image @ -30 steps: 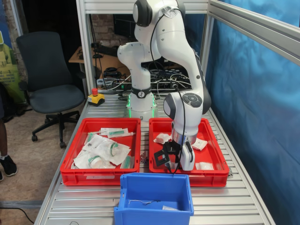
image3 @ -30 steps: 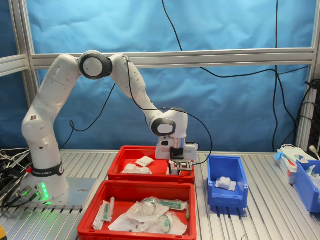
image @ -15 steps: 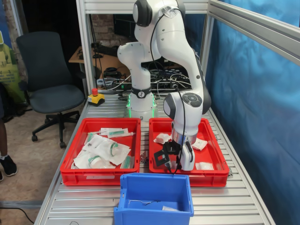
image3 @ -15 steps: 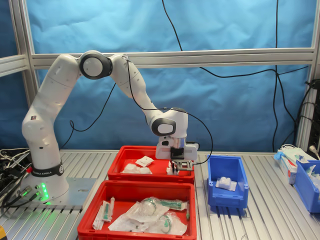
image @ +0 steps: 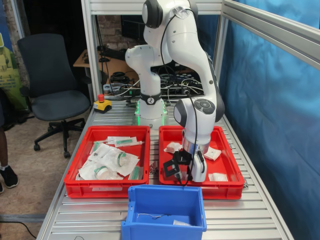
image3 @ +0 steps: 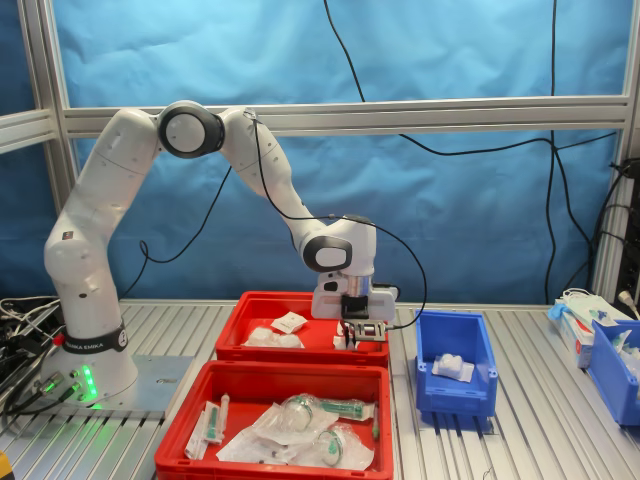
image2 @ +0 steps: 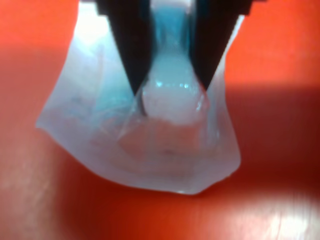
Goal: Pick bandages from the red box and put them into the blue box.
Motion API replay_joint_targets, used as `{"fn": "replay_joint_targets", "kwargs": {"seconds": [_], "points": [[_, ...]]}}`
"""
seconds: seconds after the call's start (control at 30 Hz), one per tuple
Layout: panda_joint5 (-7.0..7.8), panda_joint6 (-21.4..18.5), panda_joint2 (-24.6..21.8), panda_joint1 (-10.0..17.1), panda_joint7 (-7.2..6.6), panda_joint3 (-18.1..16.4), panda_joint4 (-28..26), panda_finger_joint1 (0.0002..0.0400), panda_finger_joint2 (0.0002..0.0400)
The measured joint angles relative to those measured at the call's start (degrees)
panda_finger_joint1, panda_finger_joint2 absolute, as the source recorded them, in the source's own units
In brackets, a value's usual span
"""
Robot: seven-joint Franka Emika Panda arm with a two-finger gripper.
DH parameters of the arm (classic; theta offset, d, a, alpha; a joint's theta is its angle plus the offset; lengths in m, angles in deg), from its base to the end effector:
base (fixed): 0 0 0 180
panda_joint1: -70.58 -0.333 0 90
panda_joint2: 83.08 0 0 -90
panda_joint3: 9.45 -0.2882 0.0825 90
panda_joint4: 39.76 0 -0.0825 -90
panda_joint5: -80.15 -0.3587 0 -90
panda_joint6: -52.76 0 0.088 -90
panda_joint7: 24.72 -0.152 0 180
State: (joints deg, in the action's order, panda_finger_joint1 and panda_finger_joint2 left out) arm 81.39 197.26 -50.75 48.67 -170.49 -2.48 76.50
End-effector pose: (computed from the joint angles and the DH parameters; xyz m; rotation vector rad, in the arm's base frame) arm 0.5412 0.1401 0.1137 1.3210 -2.7603 0.0996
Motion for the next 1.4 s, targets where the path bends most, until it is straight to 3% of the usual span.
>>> {"fn": "replay_joint_targets", "kwargs": {"seconds": [0.53, 0.9, 1.4], "points": [[0.0, -9.83, -5.38, 0.02, 0.0, 3.46, -1.26, 0.0049, 0.0049], [0.0, -18.17, -8.41, 0.03, 0.0, 6.56, -8.29, 0.0049, 0.0049], [-0.86, -21.63, -9.08, 0.08, 0.0, 11.93, -16.73, 0.0049, 0.0049]]}}
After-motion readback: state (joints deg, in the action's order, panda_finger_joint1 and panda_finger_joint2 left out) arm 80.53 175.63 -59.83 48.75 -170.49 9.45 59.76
